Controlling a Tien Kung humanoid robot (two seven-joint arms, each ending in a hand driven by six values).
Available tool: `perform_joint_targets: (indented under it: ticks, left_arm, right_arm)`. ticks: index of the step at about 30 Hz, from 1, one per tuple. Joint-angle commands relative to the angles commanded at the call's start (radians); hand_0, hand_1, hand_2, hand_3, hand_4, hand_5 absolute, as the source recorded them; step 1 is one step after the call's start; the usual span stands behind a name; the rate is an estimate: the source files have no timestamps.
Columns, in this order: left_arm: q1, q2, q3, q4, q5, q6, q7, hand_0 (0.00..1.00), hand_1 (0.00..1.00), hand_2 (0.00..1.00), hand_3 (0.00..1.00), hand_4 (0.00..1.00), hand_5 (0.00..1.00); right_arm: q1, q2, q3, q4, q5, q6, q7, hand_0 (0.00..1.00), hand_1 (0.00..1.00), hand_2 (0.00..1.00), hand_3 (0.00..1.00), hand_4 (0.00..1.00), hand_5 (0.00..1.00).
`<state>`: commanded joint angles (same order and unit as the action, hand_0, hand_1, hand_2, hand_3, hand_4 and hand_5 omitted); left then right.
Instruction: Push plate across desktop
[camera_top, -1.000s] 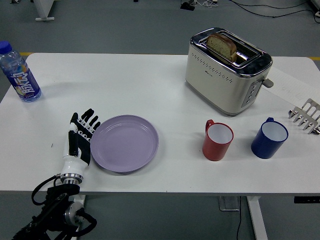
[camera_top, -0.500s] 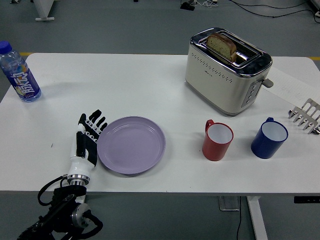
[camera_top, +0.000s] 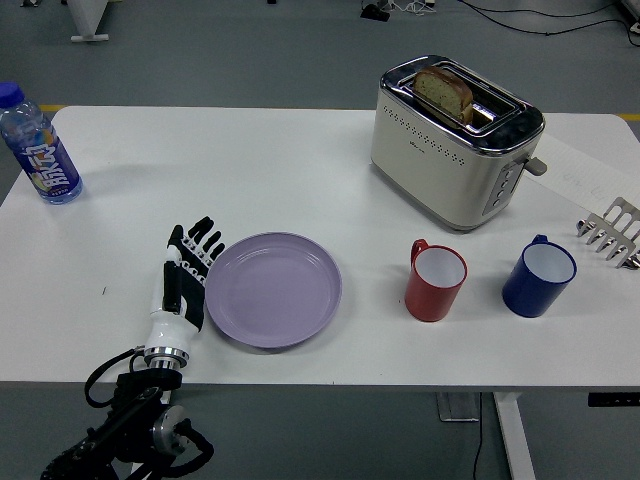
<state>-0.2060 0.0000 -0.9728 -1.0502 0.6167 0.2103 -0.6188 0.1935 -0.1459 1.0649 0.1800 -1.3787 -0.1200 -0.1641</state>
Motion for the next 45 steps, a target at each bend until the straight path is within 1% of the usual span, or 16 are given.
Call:
perform_joint_targets:
  ticks: [9,18,29,45]
  left_arm:
    - [-0.011,0.003,0.057,-0.002,-0.020,0.007,-0.007,0.832,0.866,0.895,0.770,0.605,0.998]
    - [-0.033,0.009,0.089,-0.005,-0.028,0.016,-0.012,0.830,0.866,0.895,0.770,0.602,0.998]
    - [-0.058,0.028,0.158,-0.011,-0.043,0.017,-0.012,0.828,0.864,0.895,0.768,0.597,0.998]
    - [-0.081,0.037,0.200,-0.018,-0.050,0.016,-0.014,0.824,0.860,0.893,0.763,0.593,0.998]
  right_arm:
    - [-0.002,0.000,-0.001,0.000,0.001,0.000,0.001,0.636,0.606,0.666,0.607,0.181,0.116]
    - [0.003,0.000,-0.006,0.000,0.009,-0.001,0.003,0.636,0.605,0.666,0.607,0.182,0.116]
    - [0.006,-0.002,-0.004,0.000,0.008,0.000,0.005,0.636,0.605,0.666,0.607,0.183,0.115]
    - [0.009,-0.001,0.004,0.000,0.000,0.001,0.003,0.636,0.605,0.666,0.607,0.184,0.114]
